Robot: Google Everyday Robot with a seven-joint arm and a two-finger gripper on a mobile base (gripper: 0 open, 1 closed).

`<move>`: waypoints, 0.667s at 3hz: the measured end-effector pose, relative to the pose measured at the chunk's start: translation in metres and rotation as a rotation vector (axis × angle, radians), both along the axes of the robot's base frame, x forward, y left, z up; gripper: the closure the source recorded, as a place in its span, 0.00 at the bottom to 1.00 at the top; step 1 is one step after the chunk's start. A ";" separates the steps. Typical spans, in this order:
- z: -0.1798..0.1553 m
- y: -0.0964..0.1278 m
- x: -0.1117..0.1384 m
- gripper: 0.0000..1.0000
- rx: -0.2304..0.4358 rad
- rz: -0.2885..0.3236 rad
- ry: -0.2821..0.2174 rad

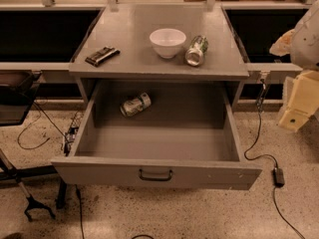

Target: Pick 7up can from top drawer and place on counter

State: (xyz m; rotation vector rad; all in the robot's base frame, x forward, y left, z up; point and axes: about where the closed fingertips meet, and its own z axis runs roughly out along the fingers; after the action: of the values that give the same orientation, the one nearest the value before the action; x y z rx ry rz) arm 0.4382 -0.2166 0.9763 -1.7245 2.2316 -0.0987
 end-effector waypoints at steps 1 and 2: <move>0.000 0.000 0.000 0.00 0.000 0.000 0.000; -0.001 0.001 0.004 0.00 0.032 -0.013 -0.020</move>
Offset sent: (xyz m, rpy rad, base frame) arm 0.0104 0.0002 -0.0067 0.0774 -0.0266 -0.0286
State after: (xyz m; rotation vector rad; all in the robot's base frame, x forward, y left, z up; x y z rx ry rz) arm 0.4424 -0.2159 0.9758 -1.6853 2.2175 -0.0821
